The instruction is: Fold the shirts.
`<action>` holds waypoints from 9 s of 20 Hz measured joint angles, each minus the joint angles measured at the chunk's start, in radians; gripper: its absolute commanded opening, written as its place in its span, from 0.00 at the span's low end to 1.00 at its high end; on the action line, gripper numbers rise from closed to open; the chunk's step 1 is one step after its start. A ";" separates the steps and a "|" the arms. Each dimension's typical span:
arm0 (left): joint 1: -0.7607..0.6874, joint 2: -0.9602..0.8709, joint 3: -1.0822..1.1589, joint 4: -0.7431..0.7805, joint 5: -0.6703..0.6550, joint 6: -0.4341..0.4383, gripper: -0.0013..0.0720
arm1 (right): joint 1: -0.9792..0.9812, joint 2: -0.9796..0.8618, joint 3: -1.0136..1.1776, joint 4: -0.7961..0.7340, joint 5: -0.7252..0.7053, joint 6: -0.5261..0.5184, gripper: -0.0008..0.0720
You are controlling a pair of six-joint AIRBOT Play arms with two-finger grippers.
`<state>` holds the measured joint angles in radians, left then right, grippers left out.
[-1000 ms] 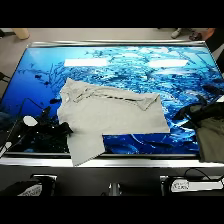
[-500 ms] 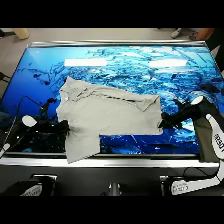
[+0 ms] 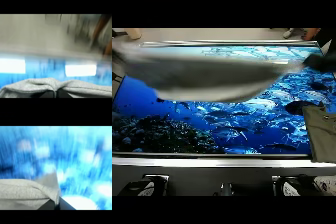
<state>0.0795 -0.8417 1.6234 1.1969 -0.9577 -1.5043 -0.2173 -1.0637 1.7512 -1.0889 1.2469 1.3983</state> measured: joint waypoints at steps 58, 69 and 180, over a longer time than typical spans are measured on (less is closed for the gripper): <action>-0.042 -0.712 -0.196 0.120 -0.476 -0.021 0.75 | 0.042 -0.645 -0.164 -0.263 0.294 0.174 0.68; 0.004 -0.123 -1.158 -0.071 -0.332 0.057 0.74 | -0.037 -0.430 -0.539 -0.238 0.313 0.155 0.68; -0.090 -0.226 -0.225 -0.040 -0.072 -0.067 0.05 | 0.350 -0.774 -0.346 0.253 0.064 0.144 0.07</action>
<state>-0.0109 -1.0679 1.3987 1.1568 -1.0302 -1.5715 0.1329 -1.8378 1.4052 -0.8356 1.3106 1.5425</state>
